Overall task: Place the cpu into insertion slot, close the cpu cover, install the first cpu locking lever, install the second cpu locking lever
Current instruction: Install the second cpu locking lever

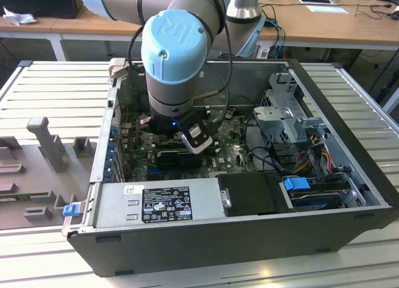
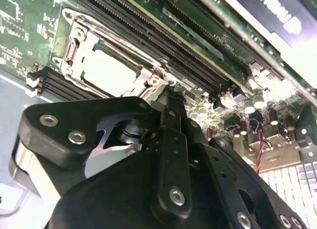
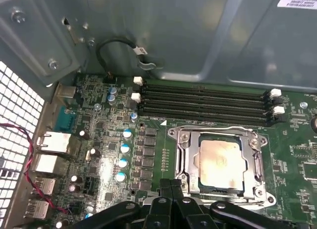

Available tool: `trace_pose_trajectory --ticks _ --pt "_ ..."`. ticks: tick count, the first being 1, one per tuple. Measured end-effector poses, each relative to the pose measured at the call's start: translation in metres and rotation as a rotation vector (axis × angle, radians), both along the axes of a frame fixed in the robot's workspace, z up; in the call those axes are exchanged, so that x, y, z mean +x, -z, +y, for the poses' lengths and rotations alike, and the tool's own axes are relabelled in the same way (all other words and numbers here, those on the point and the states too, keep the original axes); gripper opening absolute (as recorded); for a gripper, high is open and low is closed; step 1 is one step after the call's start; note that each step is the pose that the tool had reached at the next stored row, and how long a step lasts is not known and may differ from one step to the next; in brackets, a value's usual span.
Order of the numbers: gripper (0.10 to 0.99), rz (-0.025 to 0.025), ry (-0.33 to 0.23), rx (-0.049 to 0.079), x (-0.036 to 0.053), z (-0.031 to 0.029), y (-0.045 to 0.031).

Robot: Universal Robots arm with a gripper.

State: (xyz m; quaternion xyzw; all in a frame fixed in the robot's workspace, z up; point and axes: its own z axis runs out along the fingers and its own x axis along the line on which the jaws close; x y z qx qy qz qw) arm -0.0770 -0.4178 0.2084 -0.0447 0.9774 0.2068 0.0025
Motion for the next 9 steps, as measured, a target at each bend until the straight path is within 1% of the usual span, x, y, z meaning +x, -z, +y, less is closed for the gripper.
trace_pose_trajectory --ticks 1,4,9 --pt "0.106 0.0000 0.000 0.000 0.0000 0.0000 -0.0037" --pt "0.106 -0.0001 0.000 0.000 -0.0001 0.0000 -0.0117" --pt "0.106 0.0000 0.000 0.000 -0.0001 0.0000 -0.0122"
